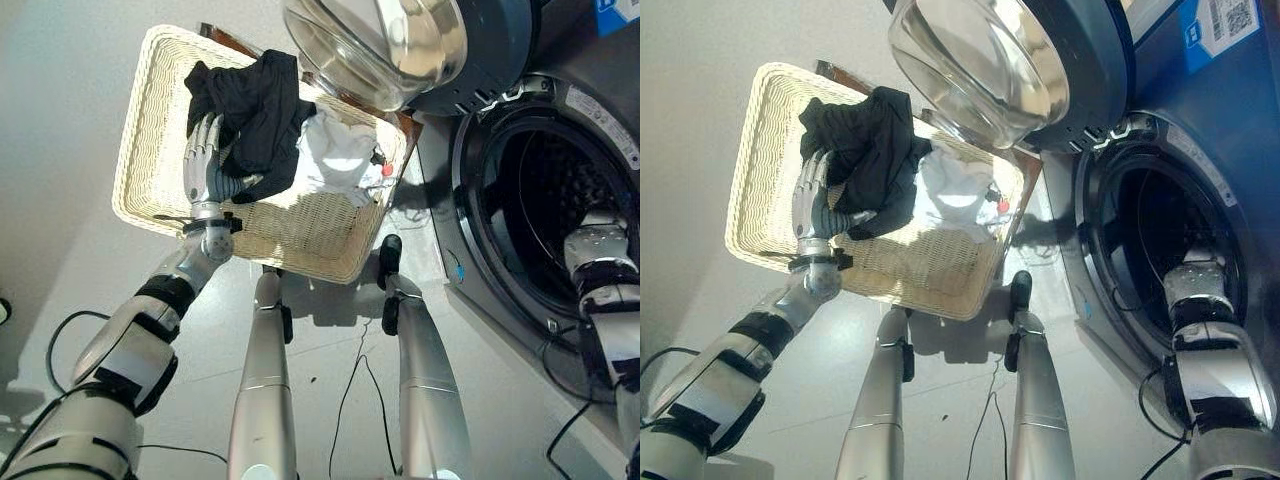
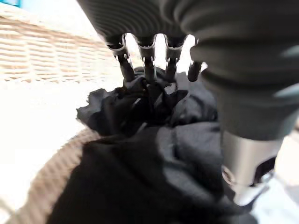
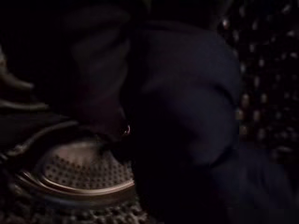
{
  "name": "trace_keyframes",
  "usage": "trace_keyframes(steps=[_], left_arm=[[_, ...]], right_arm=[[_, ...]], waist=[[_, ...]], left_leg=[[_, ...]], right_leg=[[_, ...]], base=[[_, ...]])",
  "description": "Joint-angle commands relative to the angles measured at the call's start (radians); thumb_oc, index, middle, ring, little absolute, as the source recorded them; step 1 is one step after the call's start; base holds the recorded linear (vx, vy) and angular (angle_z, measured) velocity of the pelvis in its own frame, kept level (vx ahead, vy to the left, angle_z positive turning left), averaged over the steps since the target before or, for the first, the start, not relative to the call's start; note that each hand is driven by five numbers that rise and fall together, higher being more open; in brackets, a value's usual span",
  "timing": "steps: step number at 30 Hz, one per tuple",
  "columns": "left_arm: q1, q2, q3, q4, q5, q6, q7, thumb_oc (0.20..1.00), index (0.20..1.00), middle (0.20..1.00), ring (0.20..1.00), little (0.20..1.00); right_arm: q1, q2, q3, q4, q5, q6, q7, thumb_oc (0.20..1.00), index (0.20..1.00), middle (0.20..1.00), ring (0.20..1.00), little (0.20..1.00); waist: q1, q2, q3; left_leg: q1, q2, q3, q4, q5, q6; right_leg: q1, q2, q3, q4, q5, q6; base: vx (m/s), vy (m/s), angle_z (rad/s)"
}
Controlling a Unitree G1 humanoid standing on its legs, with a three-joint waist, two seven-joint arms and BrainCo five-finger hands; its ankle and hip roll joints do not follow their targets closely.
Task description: Put the clothes into the washing machine.
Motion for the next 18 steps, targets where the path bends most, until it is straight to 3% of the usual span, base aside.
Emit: trace_keyframes(steps=[1,2,11,18], left_arm=[[-0.051,-0.003,0.024,0.055,0.007,-0.008,-0.02,1.0,1.0,1.0,1.0,1.0],[-0.077,0.007,0.009,0.105,0.02,-0.024,-0.042,1.0,1.0,1.0,1.0,1.0],[-0.163,0.015,-0.042,0.188,0.041,-0.041,-0.071,1.0,1.0,1.0,1.0,1.0],[-0.216,0.001,-0.074,0.194,0.058,-0.036,-0.059,1.0,1.0,1.0,1.0,1.0]], right_arm=[[-0.009,-0.096,-0.059,0.0,-0.077,-0.133,-0.039,0.2,0.2,0.2,0.2,0.2],[-0.012,-0.129,-0.066,0.067,-0.056,-0.076,0.01,1.0,1.0,1.0,1.0,1.0],[-0.034,-0.132,-0.03,0.22,-0.025,0.043,0.03,1.0,1.0,1.0,1.0,1.0],[-0.036,-0.089,0.01,0.235,-0.074,0.09,0.012,1.0,1.0,1.0,1.0,1.0]], waist=[[-0.001,-0.057,-0.021],[-0.003,-0.062,-0.021],[-0.001,-0.063,-0.021],[-0.002,-0.069,-0.021]], left_leg=[[0.009,-0.1,0.045,0.069,-0.061,0.082],[0.015,-0.101,0.041,0.07,-0.063,0.084],[0.004,-0.111,0.034,0.062,-0.05,0.092],[0.002,-0.113,0.033,0.059,-0.051,0.093]], right_leg=[[0.074,0.058,-0.082,-0.179,0.167,0.055],[0.081,0.057,-0.082,-0.179,0.165,0.054],[0.072,0.052,-0.093,-0.185,0.178,0.051],[0.073,0.052,-0.097,-0.191,0.181,0.054]], base=[[0.01,-0.014,-0.07],[0.0,0.0,0.0],[0.01,-0.005,0.02],[0.0,0.0,0.0]])
